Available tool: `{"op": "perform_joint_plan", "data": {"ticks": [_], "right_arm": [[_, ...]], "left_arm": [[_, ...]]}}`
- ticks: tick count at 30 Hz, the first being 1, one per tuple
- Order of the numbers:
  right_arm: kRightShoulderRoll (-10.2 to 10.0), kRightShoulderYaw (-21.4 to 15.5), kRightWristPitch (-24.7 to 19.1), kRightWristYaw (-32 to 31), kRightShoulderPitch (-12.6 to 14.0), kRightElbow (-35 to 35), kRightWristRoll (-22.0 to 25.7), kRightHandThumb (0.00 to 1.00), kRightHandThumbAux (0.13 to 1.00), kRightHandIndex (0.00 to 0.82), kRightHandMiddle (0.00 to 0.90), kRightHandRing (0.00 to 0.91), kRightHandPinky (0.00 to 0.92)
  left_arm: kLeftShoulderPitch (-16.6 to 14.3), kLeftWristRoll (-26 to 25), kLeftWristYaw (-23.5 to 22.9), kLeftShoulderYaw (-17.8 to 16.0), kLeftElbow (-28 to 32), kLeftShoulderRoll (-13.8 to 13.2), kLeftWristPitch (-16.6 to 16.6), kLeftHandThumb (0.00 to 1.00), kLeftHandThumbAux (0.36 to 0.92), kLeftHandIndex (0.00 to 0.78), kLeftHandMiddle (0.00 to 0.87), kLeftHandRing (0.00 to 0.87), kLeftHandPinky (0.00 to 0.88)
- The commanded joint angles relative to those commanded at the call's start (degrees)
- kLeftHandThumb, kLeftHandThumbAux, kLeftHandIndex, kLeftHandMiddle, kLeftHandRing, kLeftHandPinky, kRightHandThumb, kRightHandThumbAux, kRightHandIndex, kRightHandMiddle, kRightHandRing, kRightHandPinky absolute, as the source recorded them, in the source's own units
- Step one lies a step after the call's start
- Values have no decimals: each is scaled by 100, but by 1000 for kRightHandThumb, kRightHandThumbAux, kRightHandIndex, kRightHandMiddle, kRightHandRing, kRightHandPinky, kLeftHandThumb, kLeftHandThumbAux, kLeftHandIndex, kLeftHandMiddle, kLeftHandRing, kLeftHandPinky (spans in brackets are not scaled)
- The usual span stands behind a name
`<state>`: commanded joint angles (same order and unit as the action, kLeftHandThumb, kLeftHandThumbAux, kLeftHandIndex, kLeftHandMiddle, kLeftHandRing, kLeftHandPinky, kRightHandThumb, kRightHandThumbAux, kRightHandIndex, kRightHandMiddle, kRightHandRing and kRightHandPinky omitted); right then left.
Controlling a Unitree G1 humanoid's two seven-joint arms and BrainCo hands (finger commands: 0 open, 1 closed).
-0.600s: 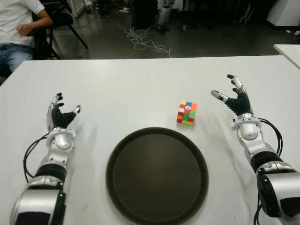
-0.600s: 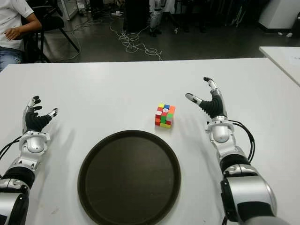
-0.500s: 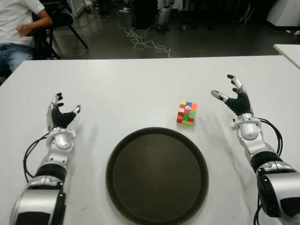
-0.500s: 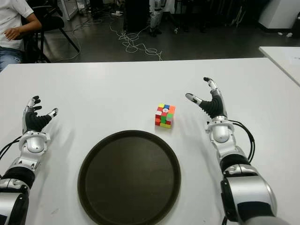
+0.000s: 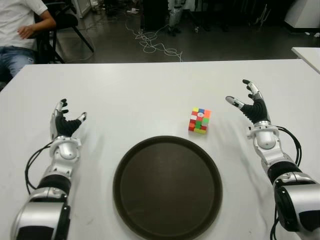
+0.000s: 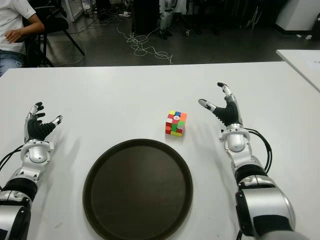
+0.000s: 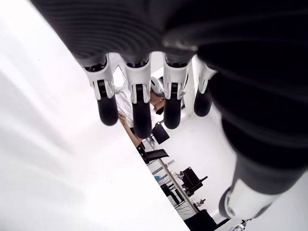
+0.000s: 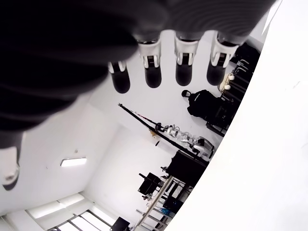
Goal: Pick up the Rubik's Cube and put it in the plate
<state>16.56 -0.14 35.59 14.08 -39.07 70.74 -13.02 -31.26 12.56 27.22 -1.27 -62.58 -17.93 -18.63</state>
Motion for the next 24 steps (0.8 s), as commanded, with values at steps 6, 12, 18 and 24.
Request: {"op": "perform_joint_plan", "data": {"ticks": [6, 12, 18, 24], "right_arm": [[-6, -6, 9, -4, 3, 0, 9, 0, 451, 17, 0, 0, 1], [-12, -10, 11, -18, 5, -5, 18, 0, 453, 18, 0, 0, 0], [3, 6, -8, -7, 12, -22, -3, 0, 451, 6, 0, 0, 0], [27, 31, 7, 16, 27, -28, -38, 0, 447, 13, 0, 0, 0]], "left_arm": [[0, 22, 27, 14, -4, -2, 6, 295, 733, 112, 170, 168, 181], [1, 27, 24, 20, -4, -3, 0, 294, 736, 114, 169, 172, 191], [7, -3, -12, 8, 11, 12, 13, 290, 741, 107, 158, 166, 194], [4, 9, 31, 12, 8, 29, 60, 290, 740, 107, 155, 158, 184]]}}
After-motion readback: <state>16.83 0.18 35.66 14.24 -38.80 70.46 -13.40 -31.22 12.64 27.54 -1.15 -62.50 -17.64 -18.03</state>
